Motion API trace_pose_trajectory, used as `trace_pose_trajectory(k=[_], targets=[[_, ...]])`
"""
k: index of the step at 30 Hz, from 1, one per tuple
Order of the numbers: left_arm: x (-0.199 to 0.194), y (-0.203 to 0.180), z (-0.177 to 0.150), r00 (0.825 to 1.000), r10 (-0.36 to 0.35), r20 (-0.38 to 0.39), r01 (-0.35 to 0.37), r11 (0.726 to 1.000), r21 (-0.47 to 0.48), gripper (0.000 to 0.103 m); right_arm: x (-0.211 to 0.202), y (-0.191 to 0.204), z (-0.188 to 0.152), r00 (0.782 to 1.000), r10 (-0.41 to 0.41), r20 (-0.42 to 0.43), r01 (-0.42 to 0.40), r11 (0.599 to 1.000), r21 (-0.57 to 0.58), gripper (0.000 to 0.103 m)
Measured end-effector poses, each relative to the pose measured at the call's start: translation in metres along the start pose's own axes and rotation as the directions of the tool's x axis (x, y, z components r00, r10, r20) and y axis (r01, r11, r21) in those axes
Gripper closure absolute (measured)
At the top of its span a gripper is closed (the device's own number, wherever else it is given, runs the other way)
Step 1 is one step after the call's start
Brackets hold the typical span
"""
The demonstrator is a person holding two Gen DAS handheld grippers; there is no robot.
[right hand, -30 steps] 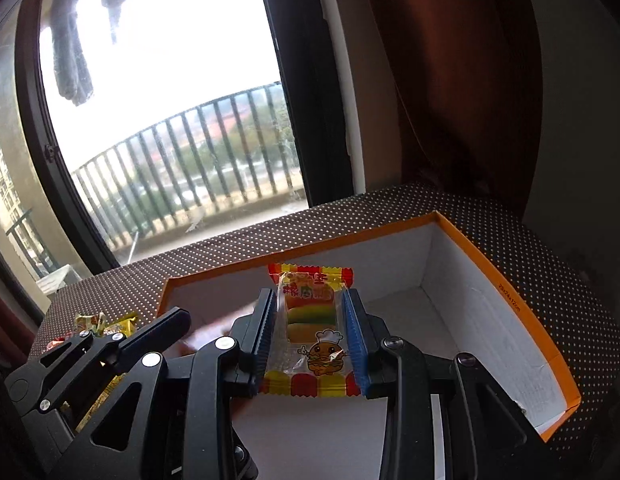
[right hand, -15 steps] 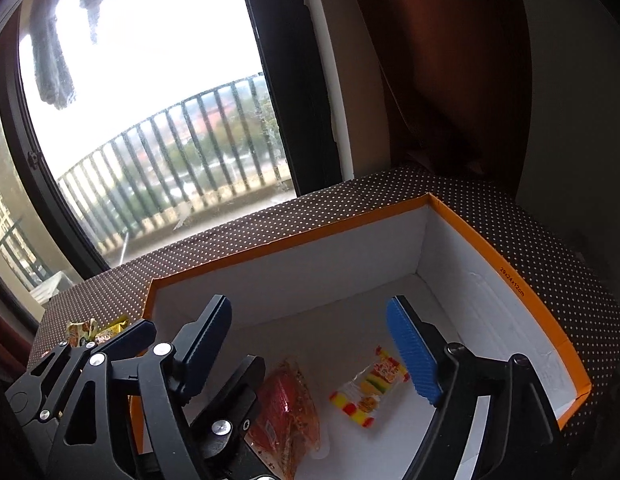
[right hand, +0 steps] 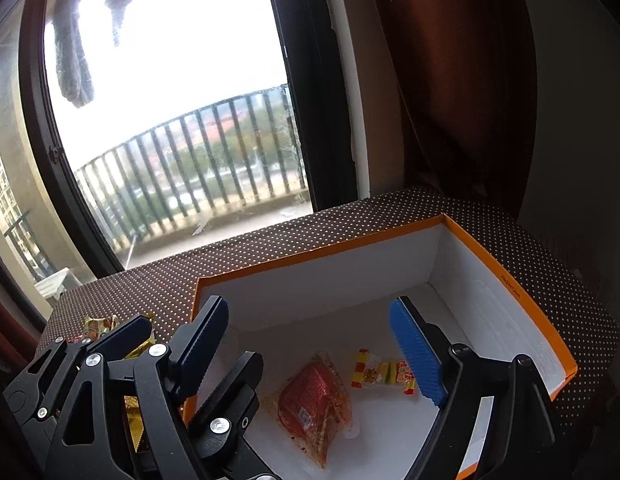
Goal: Organize snacks
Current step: 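Move both tools back to the snack pile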
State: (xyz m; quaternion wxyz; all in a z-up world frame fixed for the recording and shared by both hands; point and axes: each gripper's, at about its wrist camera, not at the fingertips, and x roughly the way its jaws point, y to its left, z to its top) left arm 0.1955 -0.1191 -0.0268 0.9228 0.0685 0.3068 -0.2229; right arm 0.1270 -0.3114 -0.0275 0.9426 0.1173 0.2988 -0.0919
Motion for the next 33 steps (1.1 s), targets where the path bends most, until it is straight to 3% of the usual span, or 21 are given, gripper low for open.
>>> trace_pose_trajectory(k=[11, 19, 33], targets=[[-0.055, -0.001, -0.027, 0.998, 0.043, 0.047, -0.040, 0.998, -0.057, 0.019, -0.025, 0.045, -0.015, 0.999, 0.030, 0.027, -0.028, 0.997, -0.073, 0.017], [-0.085, 0.020, -0.049, 0.994, 0.092, 0.063, -0.084, 0.990, -0.111, 0.018, -0.035, 0.081, -0.031, 0.997, 0.070, 0.030, -0.066, 0.990, -0.126, 0.010], [-0.096, 0.071, -0.105, 0.985, 0.171, 0.037, -0.159, 0.964, -0.213, 0.016, -0.030, 0.140, -0.078, 0.991, 0.127, -0.039, -0.132, 0.962, -0.237, 0.004]])
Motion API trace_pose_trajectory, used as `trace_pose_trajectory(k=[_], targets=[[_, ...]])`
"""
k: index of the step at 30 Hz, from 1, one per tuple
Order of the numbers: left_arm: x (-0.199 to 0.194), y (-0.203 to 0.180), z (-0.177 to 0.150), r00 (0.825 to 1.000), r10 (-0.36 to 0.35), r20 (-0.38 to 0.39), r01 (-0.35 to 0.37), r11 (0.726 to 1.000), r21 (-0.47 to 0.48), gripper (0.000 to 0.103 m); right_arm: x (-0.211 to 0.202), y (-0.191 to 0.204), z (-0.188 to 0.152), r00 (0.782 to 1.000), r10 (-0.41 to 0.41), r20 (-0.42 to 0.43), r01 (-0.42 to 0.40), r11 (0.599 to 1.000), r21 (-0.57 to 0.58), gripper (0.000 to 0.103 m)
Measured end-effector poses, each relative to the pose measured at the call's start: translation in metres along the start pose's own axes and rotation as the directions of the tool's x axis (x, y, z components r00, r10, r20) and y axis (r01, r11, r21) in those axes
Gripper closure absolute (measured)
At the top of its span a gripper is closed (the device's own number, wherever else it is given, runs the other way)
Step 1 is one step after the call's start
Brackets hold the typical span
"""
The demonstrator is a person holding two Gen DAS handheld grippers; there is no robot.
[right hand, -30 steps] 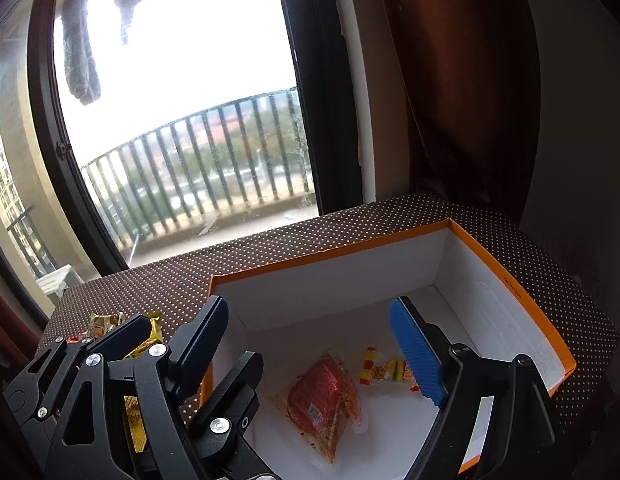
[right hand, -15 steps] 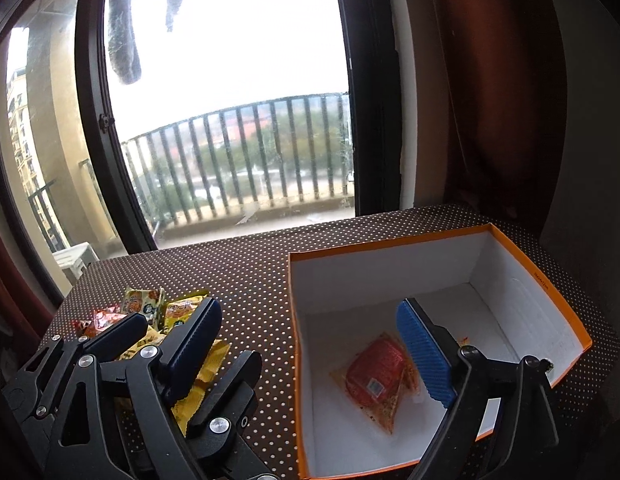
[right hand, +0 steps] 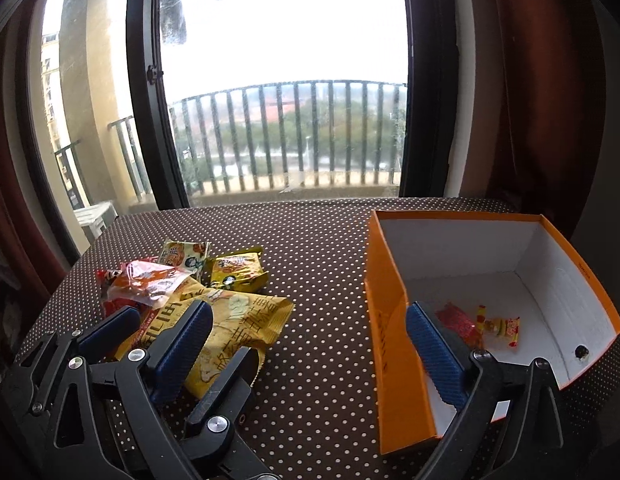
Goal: Organize snacks
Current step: 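Move both tools back to the snack pile, then grasp the yellow chip bag with the right tool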
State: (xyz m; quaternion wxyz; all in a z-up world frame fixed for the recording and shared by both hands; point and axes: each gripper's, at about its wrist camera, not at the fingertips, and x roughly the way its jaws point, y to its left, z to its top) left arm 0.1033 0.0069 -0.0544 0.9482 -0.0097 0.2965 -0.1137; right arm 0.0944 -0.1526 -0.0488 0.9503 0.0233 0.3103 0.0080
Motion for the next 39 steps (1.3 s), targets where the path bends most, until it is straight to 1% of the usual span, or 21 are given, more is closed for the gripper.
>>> trace_pose_trajectory(k=[4, 7, 12, 15, 21, 27, 33, 35, 37, 39], targets=[[0.003, 0.014, -0.009, 1.000, 0.026, -0.011, -0.026, 1.000, -0.011, 0.016, 0.011, 0.014, -0.009, 1.000, 0.025, -0.012, -0.025, 1.000, -0.006, 0.004], [0.007, 0.024, -0.015, 0.999, 0.046, -0.027, -0.047, 0.998, -0.030, 0.016, 0.021, 0.025, -0.014, 0.998, 0.043, -0.038, -0.043, 0.999, -0.011, 0.004], [0.008, 0.042, -0.030, 0.993, 0.118, -0.020, -0.119, 0.990, -0.078, 0.016, 0.034, 0.041, -0.022, 0.993, 0.087, -0.076, -0.088, 0.996, -0.015, 0.004], [0.010, 0.054, -0.039, 0.990, 0.135, -0.041, -0.139, 0.985, -0.104, 0.016, 0.043, 0.053, -0.028, 0.989, 0.106, -0.104, -0.110, 0.994, -0.029, 0.004], [0.019, 0.073, -0.050, 0.988, 0.132, -0.083, -0.143, 0.981, -0.132, 0.016, 0.057, 0.071, -0.040, 0.983, 0.116, -0.141, -0.124, 0.991, -0.047, 0.004], [0.030, 0.085, -0.058, 0.982, 0.145, -0.123, -0.163, 0.974, -0.156, 0.016, 0.070, 0.081, -0.046, 0.976, 0.121, -0.180, -0.133, 0.990, -0.057, 0.004], [0.041, 0.100, -0.060, 0.974, 0.153, -0.169, -0.187, 0.960, -0.210, 0.016, 0.078, 0.081, -0.046, 0.979, 0.104, -0.173, -0.114, 0.992, -0.048, 0.004], [0.047, 0.101, -0.061, 0.972, 0.140, -0.188, -0.179, 0.961, -0.212, 0.016, 0.083, 0.079, -0.046, 0.978, 0.096, -0.184, -0.106, 0.993, -0.047, 0.004], [0.052, 0.098, -0.063, 0.970, 0.132, -0.202, -0.173, 0.964, -0.201, 0.016, 0.086, 0.077, -0.046, 0.973, 0.124, -0.195, -0.133, 0.991, -0.032, 0.004], [0.057, 0.093, -0.064, 0.969, 0.124, -0.215, -0.164, 0.971, -0.175, 0.016, 0.089, 0.077, -0.047, 0.972, 0.132, -0.194, -0.139, 0.990, -0.019, 0.004]])
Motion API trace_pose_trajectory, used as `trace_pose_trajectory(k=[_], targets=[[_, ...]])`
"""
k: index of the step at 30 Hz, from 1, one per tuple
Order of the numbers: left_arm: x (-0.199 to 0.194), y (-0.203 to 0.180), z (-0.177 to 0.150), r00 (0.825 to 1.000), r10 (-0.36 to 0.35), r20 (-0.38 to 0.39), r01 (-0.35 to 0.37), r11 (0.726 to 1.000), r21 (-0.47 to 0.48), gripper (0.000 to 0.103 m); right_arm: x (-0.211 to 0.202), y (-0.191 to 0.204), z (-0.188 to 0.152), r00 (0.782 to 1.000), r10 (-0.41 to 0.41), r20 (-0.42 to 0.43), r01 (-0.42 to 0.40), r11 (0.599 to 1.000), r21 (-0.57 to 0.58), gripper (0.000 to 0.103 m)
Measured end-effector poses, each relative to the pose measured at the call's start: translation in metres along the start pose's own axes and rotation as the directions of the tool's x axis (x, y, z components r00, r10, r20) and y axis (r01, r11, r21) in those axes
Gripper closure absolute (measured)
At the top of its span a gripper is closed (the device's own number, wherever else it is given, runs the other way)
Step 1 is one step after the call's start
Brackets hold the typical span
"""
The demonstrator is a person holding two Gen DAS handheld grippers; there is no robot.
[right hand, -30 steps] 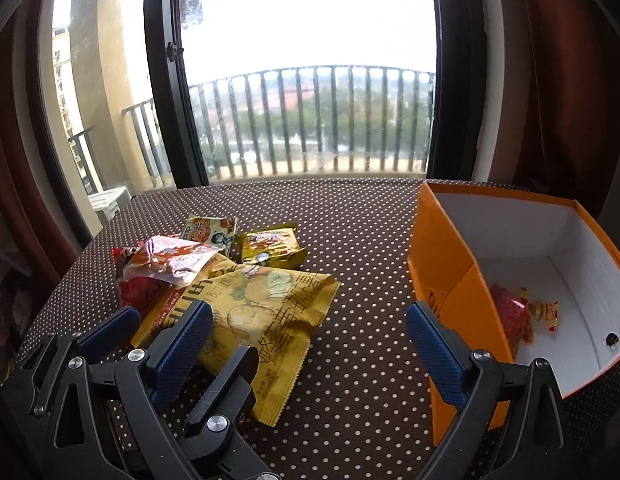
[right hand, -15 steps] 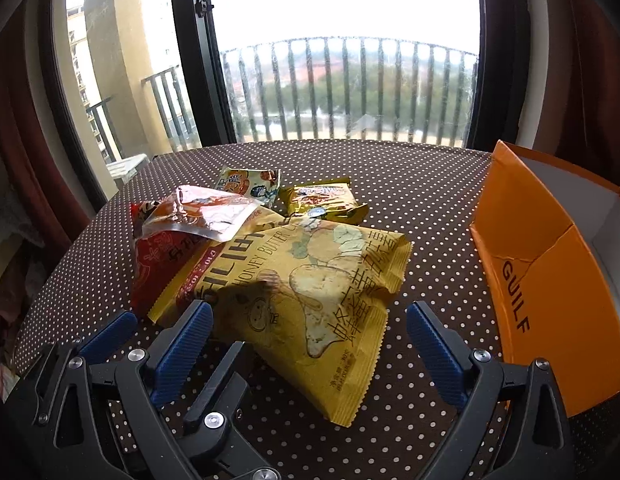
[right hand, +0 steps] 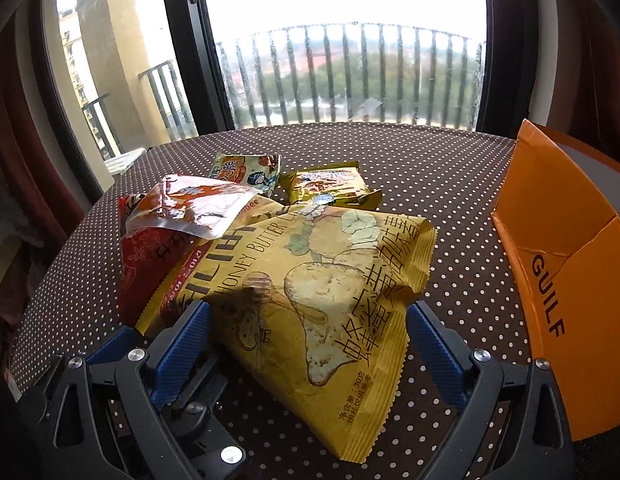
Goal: Organize snacks
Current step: 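Grasp the yellow chip bag with the right tool, then grasp the orange meat snack packet with the left tool while the right tool holds the chip bag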
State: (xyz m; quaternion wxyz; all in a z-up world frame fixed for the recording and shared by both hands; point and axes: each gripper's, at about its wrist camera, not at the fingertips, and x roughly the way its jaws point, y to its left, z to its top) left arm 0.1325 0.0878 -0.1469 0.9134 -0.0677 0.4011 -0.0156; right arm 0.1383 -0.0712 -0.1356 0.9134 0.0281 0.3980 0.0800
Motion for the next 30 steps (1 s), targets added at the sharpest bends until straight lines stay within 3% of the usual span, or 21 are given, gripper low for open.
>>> trace_pose_trajectory(k=[3, 6, 8, 16, 24, 30], targets=[[0.004, -0.003, -0.001, 1.000, -0.003, -0.011, 0.003, 1.000, 0.019, 0.016, 0.003, 0.000, -0.001, 1.000, 0.003, -0.001, -0.003, 1.000, -0.001, 0.006], [0.006, -0.005, -0.002, 1.000, -0.013, -0.024, 0.013, 1.000, 0.014, 0.016, 0.004, -0.003, -0.003, 1.000, 0.022, -0.004, -0.022, 1.000, 0.003, 0.018], [0.006, -0.004, -0.003, 0.999, -0.016, -0.030, 0.016, 1.000, 0.003, 0.016, 0.003, -0.004, -0.003, 0.999, 0.054, -0.003, -0.054, 0.999, 0.006, 0.035], [-0.003, -0.010, -0.005, 1.000, 0.018, -0.011, -0.017, 0.999, 0.030, 0.016, -0.006, -0.015, -0.004, 0.995, 0.096, 0.011, -0.096, 0.994, 0.052, 0.060], [-0.006, -0.024, 0.002, 1.000, -0.003, -0.006, 0.004, 0.998, 0.061, 0.016, -0.036, -0.036, -0.003, 0.992, 0.042, 0.119, -0.052, 0.995, 0.087, 0.061], [0.000, -0.036, 0.011, 1.000, -0.003, -0.013, 0.004, 0.997, 0.081, 0.016, -0.040, -0.055, 0.000, 0.991, 0.008, 0.135, -0.025, 0.992, 0.127, 0.061]])
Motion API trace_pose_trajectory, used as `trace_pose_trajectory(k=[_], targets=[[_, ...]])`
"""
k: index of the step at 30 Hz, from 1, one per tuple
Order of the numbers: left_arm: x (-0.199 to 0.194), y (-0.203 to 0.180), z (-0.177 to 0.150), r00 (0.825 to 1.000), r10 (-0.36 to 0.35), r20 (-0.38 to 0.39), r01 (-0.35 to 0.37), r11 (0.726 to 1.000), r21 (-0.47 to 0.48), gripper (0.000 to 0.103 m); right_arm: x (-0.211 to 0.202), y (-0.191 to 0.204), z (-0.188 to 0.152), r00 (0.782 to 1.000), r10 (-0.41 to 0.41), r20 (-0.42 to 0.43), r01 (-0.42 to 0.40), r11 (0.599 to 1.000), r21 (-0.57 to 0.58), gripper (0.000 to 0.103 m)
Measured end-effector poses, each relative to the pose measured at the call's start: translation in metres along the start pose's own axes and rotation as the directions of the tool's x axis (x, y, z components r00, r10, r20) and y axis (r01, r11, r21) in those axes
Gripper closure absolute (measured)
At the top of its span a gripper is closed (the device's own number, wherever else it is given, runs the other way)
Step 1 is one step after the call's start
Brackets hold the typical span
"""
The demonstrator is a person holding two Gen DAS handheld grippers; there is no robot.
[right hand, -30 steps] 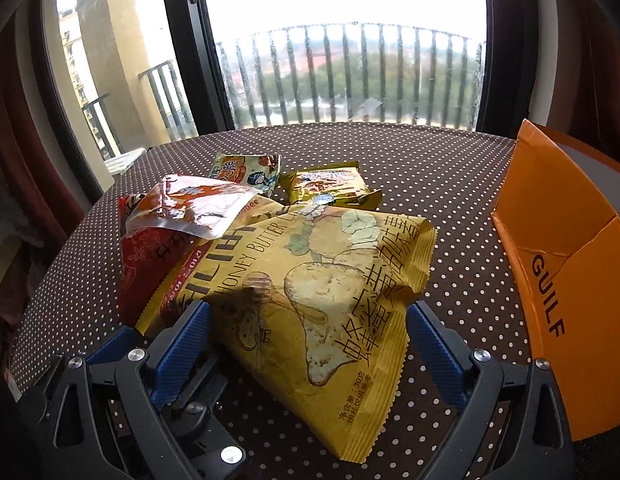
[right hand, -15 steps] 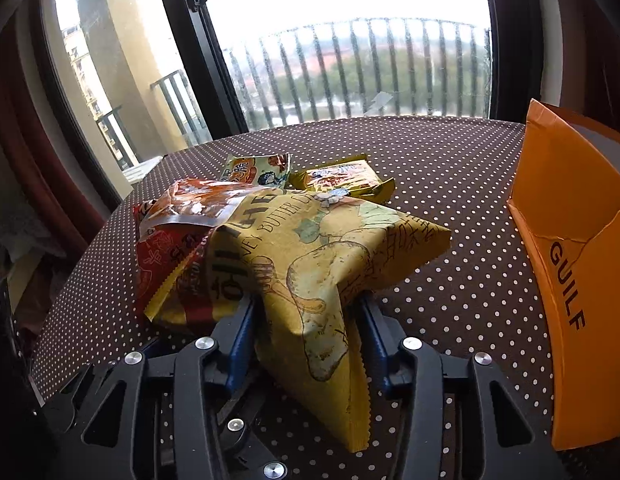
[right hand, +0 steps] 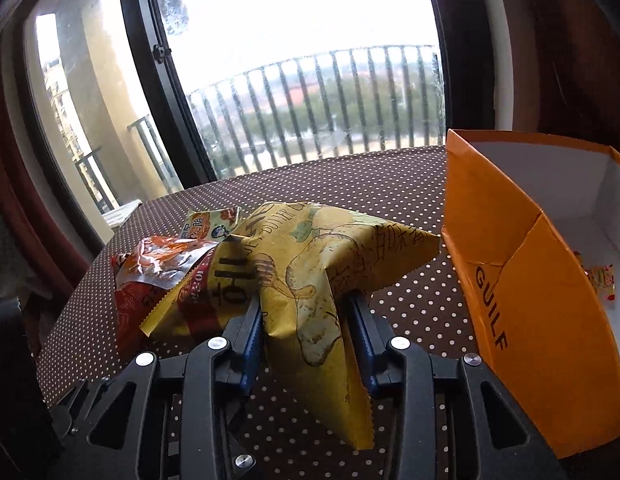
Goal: Organize snacks
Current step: 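Grasp the orange meat snack packet with the left tool while the right tool holds the chip bag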
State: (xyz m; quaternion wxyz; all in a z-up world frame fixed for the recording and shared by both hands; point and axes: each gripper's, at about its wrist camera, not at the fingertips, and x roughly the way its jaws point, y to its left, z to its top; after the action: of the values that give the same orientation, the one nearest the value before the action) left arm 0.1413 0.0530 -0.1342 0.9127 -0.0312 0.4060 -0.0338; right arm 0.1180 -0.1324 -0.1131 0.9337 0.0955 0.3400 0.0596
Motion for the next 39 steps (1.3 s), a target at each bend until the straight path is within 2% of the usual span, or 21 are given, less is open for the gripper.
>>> trace_pose_trajectory(k=[6, 16, 20, 23, 25, 29, 32, 35, 39], targets=[[-0.007, 0.003, 0.012, 0.999, 0.032, 0.027, -0.032, 0.999, 0.016, 0.016, 0.003, -0.008, 0.009, 1.000, 0.004, 0.010, -0.005, 1.000, 0.014, 0.061], [-0.030, 0.023, 0.053, 0.989, 0.106, 0.105, -0.107, 0.994, 0.004, 0.016, -0.001, 0.012, 0.040, 0.997, 0.030, 0.077, -0.030, 1.000, -0.003, 0.061], [-0.023, 0.033, 0.076, 0.987, 0.114, 0.115, -0.115, 0.993, 0.000, 0.016, 0.003, 0.025, 0.052, 0.995, 0.045, 0.091, -0.045, 0.999, -0.001, 0.061], [-0.014, 0.037, 0.088, 0.979, 0.158, 0.133, -0.163, 0.986, 0.028, 0.016, 0.012, 0.030, 0.059, 0.994, 0.047, 0.100, -0.050, 0.999, 0.020, 0.061], [-0.008, 0.039, 0.090, 0.977, 0.153, 0.148, -0.162, 0.985, 0.053, 0.016, 0.020, 0.033, 0.063, 0.994, 0.044, 0.099, -0.048, 0.998, 0.034, 0.061], [0.012, 0.045, 0.095, 0.986, 0.132, 0.103, -0.140, 0.988, 0.068, 0.016, 0.039, 0.038, 0.068, 0.996, 0.037, 0.087, -0.042, 0.998, 0.053, 0.061], [0.028, 0.054, 0.097, 0.993, 0.108, 0.056, -0.110, 0.993, 0.042, 0.016, 0.054, 0.036, 0.067, 0.997, 0.028, 0.066, -0.032, 0.997, 0.065, 0.061], [0.039, 0.058, 0.096, 0.986, 0.156, 0.055, -0.158, 0.987, 0.034, 0.011, 0.067, 0.031, 0.068, 0.999, 0.021, 0.038, -0.023, 0.997, 0.073, 0.061], [0.051, 0.058, 0.093, 0.984, 0.174, 0.026, -0.175, 0.984, 0.035, 0.011, 0.082, 0.026, 0.065, 1.000, 0.003, -0.002, -0.002, 0.998, 0.063, 0.061]])
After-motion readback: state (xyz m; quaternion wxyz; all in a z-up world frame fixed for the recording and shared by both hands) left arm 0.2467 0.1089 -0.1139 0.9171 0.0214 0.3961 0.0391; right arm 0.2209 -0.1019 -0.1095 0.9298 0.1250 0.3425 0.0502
